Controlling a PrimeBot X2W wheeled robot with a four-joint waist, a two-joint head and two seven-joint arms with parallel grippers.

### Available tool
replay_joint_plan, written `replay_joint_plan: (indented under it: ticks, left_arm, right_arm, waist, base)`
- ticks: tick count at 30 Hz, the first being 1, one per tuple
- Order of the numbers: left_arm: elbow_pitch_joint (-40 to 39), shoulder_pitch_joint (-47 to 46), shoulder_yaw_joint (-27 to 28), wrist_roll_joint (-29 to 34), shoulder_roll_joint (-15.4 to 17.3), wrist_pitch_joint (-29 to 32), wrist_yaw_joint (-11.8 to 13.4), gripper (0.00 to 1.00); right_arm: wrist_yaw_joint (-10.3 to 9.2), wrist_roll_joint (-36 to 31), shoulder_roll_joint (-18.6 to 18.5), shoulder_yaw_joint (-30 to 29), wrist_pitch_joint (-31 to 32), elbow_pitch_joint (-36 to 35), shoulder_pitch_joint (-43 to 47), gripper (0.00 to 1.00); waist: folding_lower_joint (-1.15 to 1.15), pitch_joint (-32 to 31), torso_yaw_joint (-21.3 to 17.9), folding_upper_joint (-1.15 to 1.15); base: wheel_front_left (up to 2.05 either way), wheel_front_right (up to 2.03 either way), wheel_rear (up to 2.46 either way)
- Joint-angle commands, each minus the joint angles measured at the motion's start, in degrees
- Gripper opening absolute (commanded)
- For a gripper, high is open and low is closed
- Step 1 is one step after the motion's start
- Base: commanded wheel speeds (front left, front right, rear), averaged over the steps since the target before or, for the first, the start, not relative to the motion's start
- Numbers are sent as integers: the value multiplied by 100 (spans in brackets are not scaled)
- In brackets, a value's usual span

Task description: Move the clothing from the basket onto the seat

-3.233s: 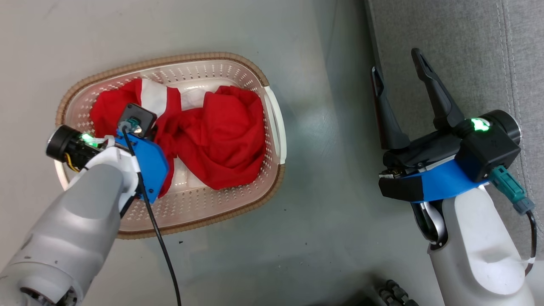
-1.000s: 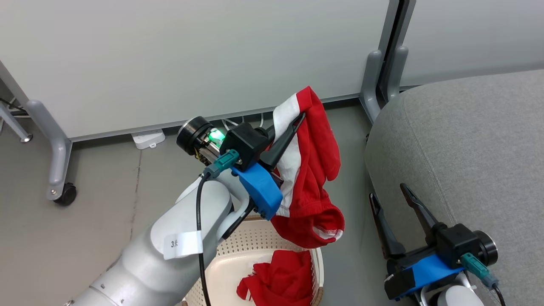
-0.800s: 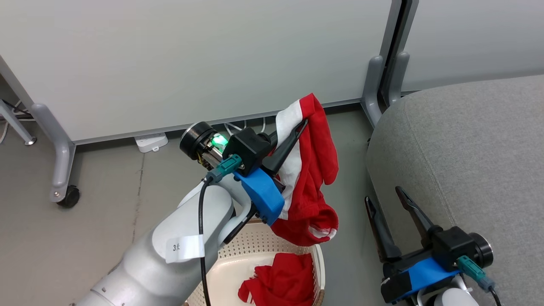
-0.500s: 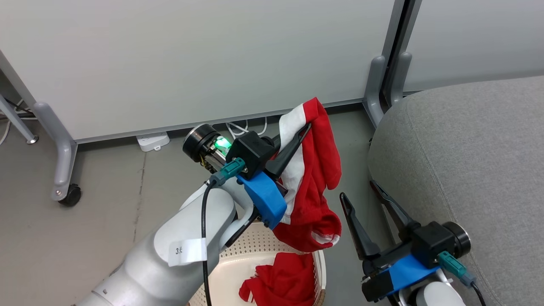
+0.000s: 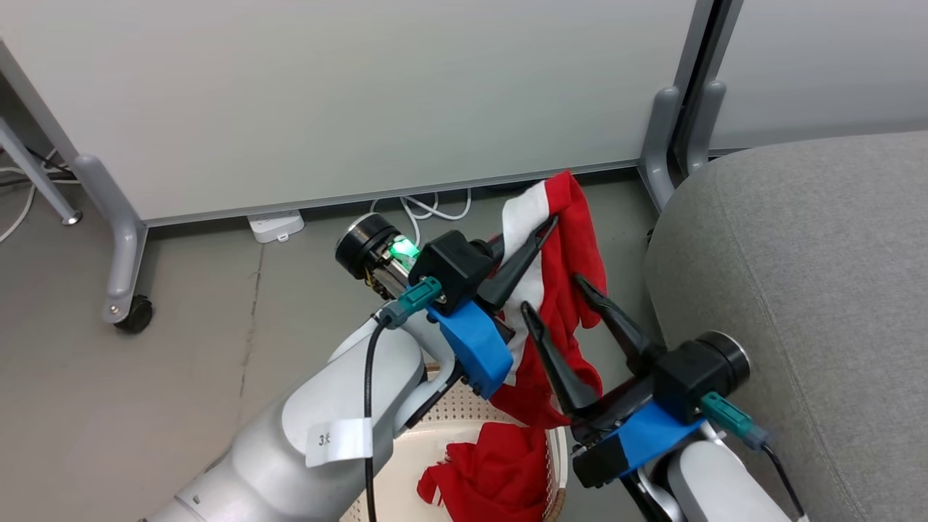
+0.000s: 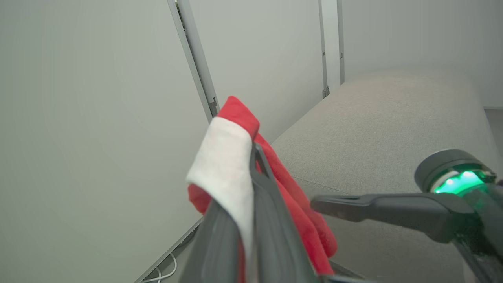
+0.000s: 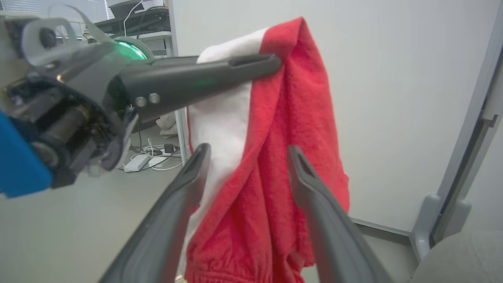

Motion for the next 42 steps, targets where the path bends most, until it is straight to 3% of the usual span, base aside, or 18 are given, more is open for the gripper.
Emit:
replay_joint_plan:
  ticks: [1,14,15,16,37,38,39,42]
  left_arm:
    - [-35,-23,-21,11,-24,-18,31,0]
    - [-251,-167,-135,49,-122,-35,49,0]
    - [-260,-166,-140,49,-125,-39,50,0]
    - [-269,-166,-145,45,-129,-40,54,0]
    - [-246,-126,-137,-68,-61,-51,152,0]
    - [-234,-117,-139,-74,-61,-30,165,83]
    - [-230,-122,-144,-66,-55,-28,169,100]
    - [-218,-127,-155,-79,-33,-28,184,100]
  right_arm:
    - [3,-1,-13,89,-22,67,-149,100]
    - [3,-84,47,439,-22,1056,-817,100]
    - [3,-48,55,446,-22,1106,-855,18]
    - [3,-29,66,459,-22,1134,-902,0]
    - [3,52,93,586,-22,1186,-903,0]
    - [3,37,94,595,-22,1174,-899,0]
    - [3,23,93,598,-22,1161,-891,0]
    - [3,10,93,605,-22,1135,-879,0]
  waist:
    - [0,23,31,0]
    - [0,141,196,0]
    - [0,144,203,0]
    - [0,148,210,0]
    - [0,130,170,0]
    - [0,133,166,0]
    - [0,138,164,0]
    - [0,158,153,0]
  base:
    - [0,0,0]
    - [0,0,0]
    - [0,0,0]
    - [0,0,0]
    - [0,0,0]
    - [0,0,0]
    - [0,0,0]
    - [0,0,0]
